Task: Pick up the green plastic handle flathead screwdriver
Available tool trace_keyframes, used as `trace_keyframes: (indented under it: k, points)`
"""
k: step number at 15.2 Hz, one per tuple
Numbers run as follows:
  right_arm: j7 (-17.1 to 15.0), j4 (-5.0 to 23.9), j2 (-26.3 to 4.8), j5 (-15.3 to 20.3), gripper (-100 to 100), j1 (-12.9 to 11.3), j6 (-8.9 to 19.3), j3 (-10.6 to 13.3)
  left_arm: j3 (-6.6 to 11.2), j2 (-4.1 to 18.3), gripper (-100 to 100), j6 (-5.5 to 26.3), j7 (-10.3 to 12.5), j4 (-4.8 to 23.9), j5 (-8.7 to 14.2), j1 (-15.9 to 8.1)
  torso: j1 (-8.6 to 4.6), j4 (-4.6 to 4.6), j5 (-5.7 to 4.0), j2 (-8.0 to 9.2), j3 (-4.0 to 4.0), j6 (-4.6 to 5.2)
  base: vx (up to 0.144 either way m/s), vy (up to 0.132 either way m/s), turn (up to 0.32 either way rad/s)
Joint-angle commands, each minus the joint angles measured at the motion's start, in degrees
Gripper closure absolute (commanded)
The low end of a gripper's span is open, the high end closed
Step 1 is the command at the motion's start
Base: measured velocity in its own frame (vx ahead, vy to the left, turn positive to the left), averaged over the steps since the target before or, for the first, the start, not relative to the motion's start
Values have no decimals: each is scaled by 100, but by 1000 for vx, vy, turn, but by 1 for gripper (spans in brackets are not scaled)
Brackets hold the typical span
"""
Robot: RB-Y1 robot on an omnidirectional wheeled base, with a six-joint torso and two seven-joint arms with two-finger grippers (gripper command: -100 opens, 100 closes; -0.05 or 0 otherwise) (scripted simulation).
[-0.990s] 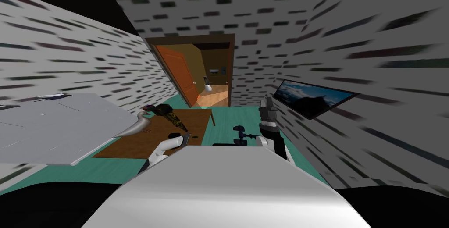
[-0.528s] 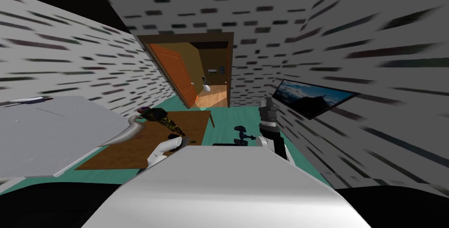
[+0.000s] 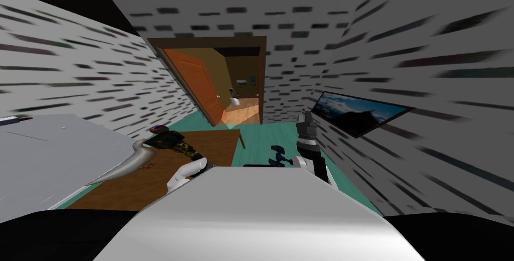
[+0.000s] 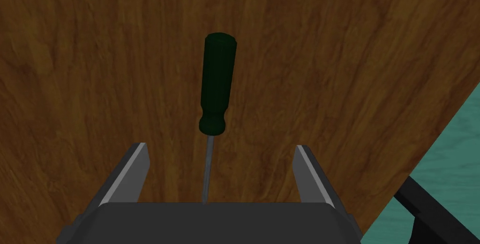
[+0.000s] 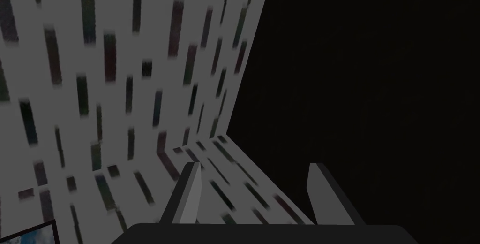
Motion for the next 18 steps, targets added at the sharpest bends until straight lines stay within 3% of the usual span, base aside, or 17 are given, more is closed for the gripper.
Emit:
trace_keyframes:
  k: [1, 2, 3, 7, 8, 9, 13, 14, 17, 18]
  points:
    - [0, 0, 0, 0, 0, 0, 0, 0, 16, 17, -100, 177, -25, 108, 40, -38, 0, 0, 0, 0, 0, 0, 84, 25, -43]
    - [0, 0, 0, 0, 0, 0, 0, 0, 3, -3, -100, 87, 0, 18, 9, 0, 0, 1, 0, 7, 4, 0, 52, 13, -11]
    - [0, 0, 0, 0, 0, 0, 0, 0, -57, -83, -100, -76, 6, 219, -52, -55, -3, 3, 0, 17, 9, -1, 14, 20, -21]
    - [0, 0, 0, 0, 0, -2, 0, 0, -132, -182, -100, -323, 10, 468, -128, -124, -6, 11, 0, 53, 30, -1, -10, 14, -25]
    - [0, 0, 0, 0, 0, -2, 0, 0, -105, -148, -100, -230, 3, 395, -100, -102, -9, 11, -1, 54, 31, -1, -4, -1, -10]
    - [0, 0, 0, 0, 0, -2, 0, 0, -112, -156, 100, -266, 1, 418, -106, -107, -10, 12, -2, 54, 31, -1, 0, 0, 0]
    - [0, 0, 1, 0, 0, -2, 0, 0, -114, -155, 100, -264, -4, 417, -107, -105, -9, 12, -1, 50, 29, -2, 0, 0, 0]
    - [0, 0, 1, 0, 0, -2, 0, 0, -57, -83, 100, -76, 6, 219, -52, -55, -8, 12, -1, 50, 29, -2, -1, 1, 30]
    - [0, 0, 1, 0, 0, -1, 0, 0, 3, -5, 100, 121, 2, 19, 10, 0, -9, 13, -4, 49, 29, -4, 4, -9, 33]
    - [0, 0, 1, 0, 0, -1, 0, 0, -22, -34, 100, -1, -8, 142, -13, -36, -13, 12, -4, 48, 29, -3, 6, -11, 10]
